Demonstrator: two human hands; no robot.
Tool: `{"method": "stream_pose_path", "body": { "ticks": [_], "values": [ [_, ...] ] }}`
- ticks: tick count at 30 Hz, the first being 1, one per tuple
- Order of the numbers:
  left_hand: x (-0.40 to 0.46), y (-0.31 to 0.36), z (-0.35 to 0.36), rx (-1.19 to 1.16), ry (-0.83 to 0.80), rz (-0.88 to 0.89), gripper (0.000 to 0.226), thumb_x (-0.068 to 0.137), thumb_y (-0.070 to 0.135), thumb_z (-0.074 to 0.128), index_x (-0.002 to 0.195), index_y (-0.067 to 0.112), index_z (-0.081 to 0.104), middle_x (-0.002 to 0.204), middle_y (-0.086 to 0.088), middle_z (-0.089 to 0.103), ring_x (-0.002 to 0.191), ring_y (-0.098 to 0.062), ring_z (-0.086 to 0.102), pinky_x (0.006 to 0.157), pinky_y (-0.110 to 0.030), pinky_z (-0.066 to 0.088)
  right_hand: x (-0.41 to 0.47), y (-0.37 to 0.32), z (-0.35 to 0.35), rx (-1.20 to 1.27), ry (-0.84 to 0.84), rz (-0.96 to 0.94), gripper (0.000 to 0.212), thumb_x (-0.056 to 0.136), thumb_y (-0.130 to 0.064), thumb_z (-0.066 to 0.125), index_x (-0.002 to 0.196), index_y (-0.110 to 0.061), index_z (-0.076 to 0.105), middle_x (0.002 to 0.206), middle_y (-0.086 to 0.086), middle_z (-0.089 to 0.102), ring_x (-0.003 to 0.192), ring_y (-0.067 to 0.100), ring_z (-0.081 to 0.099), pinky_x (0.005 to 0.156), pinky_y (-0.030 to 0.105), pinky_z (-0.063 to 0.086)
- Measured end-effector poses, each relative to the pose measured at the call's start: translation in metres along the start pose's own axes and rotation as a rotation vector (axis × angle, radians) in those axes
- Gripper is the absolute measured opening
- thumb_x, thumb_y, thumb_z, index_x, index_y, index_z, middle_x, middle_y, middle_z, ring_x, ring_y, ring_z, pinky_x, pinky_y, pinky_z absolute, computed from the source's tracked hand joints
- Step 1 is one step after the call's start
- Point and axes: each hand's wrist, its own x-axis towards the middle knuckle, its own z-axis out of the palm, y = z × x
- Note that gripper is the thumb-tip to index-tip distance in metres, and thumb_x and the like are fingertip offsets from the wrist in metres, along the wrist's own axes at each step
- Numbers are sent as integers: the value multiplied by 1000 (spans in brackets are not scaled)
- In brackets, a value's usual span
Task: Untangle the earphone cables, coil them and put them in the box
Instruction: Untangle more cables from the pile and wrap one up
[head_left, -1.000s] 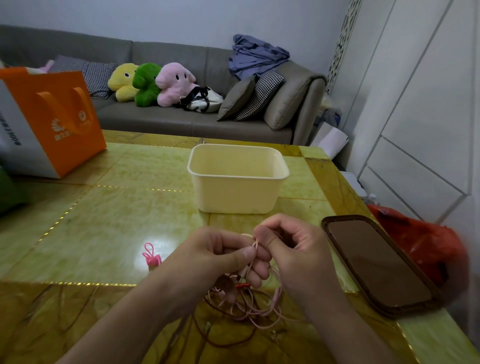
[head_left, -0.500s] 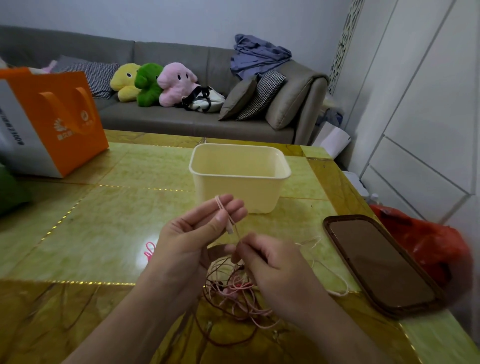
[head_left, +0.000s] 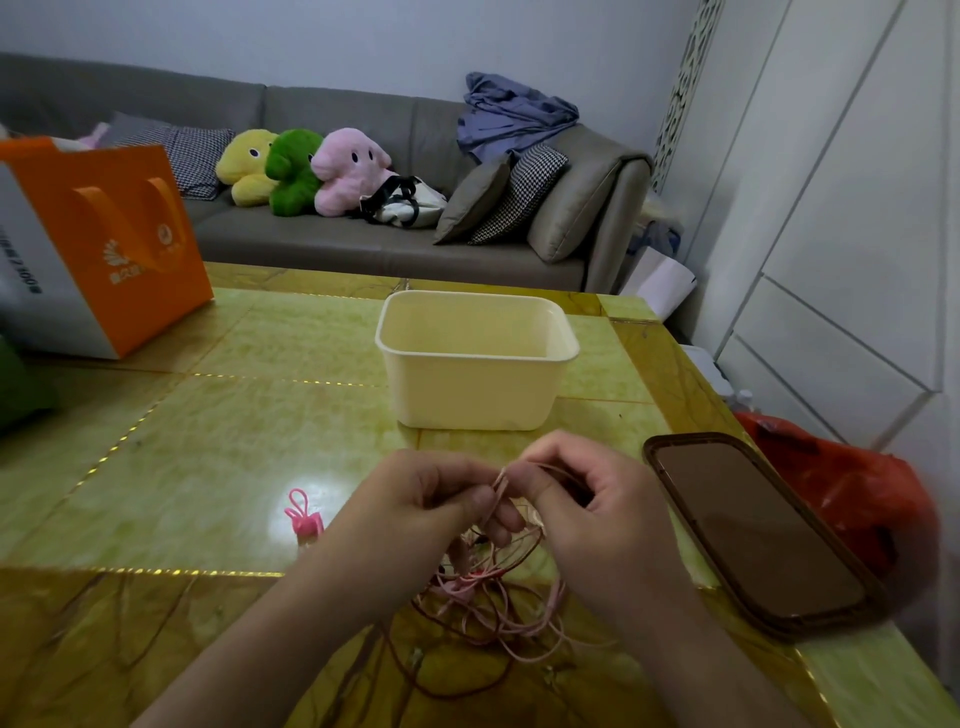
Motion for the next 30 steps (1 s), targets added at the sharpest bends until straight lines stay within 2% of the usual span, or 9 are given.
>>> {"method": "stream_pose_path", "body": {
  "ticks": [4, 8, 11, 13, 15, 17, 21, 25, 30],
  "values": [
    [-4, 4, 2, -254, -54, -95, 17, 99, 0, 63, 103, 0, 79, 90, -19, 79, 78, -19, 74, 58, -30, 54, 4, 1, 1, 29, 31, 25, 24, 100, -14, 71, 76, -19, 70, 67, -4, 69, 61, 7, 63, 58, 24, 49],
    [-5, 11, 3, -585, -17, -124, 24, 86, 6, 68, 104, 0, 81, 100, -24, 79, 84, -21, 79, 55, -23, 56, 5, 9, 8, 51, -55, 61, 25, 107, -27, 62, 85, -22, 73, 74, 5, 68, 68, 31, 61, 59, 56, 50],
    [-3, 12, 4, -710, 95, -99, 26, 81, 8, 68, 103, 4, 83, 104, -20, 80, 85, -18, 79, 51, -23, 56, 1, 9, 16, 20, -138, 37, 29, 106, -44, 56, 99, -25, 76, 84, 4, 73, 79, 34, 67, 68, 55, 55],
    [-2, 12, 4, -721, 169, -78, 27, 82, 9, 69, 104, 5, 83, 109, -18, 79, 90, -19, 80, 52, -23, 57, 0, 9, 18, -24, -199, 38, 23, 108, -38, 56, 99, -24, 73, 79, 5, 69, 68, 27, 61, 63, 50, 51],
    [-1, 10, 3, -704, 221, -52, 28, 84, 10, 69, 109, 6, 81, 113, -17, 79, 101, -21, 79, 54, -24, 59, -1, 9, 18, -67, -242, 48, 20, 108, -25, 59, 90, -25, 69, 70, 7, 60, 58, 13, 49, 57, 47, 42],
    [-1, 9, 3, -611, 261, -22, 30, 86, 11, 69, 115, 6, 79, 113, -14, 80, 107, -22, 77, 54, -25, 59, -2, 8, 17, -110, -281, 59, 22, 107, -24, 62, 85, -23, 67, 65, 6, 57, 55, 8, 45, 55, 45, 40],
    [-3, 6, 6, -266, 282, 28, 24, 93, 3, 70, 114, 11, 79, 100, -6, 83, 97, -17, 80, 55, -27, 60, -5, 3, 14, -79, -282, 49, 23, 103, -23, 67, 80, -22, 70, 63, 2, 60, 56, 16, 50, 55, 46, 43],
    [0, -1, 3, -33, 233, 37, 23, 96, 3, 70, 107, 18, 83, 94, -2, 83, 88, -19, 79, 55, -30, 59, -3, 2, 5, 17, -143, 13, 22, 101, -18, 71, 79, -19, 71, 66, 4, 65, 59, 21, 56, 54, 46, 47],
    [-2, 1, 2, 38, 14, -20, 26, 102, 4, 62, 106, 19, 83, 88, -7, 81, 84, -23, 78, 57, -38, 58, 1, 0, -2, 45, -27, 5, 23, 98, -7, 73, 76, -12, 70, 61, -10, 66, 54, 1, 59, 54, 15, 44]
  ]
}}
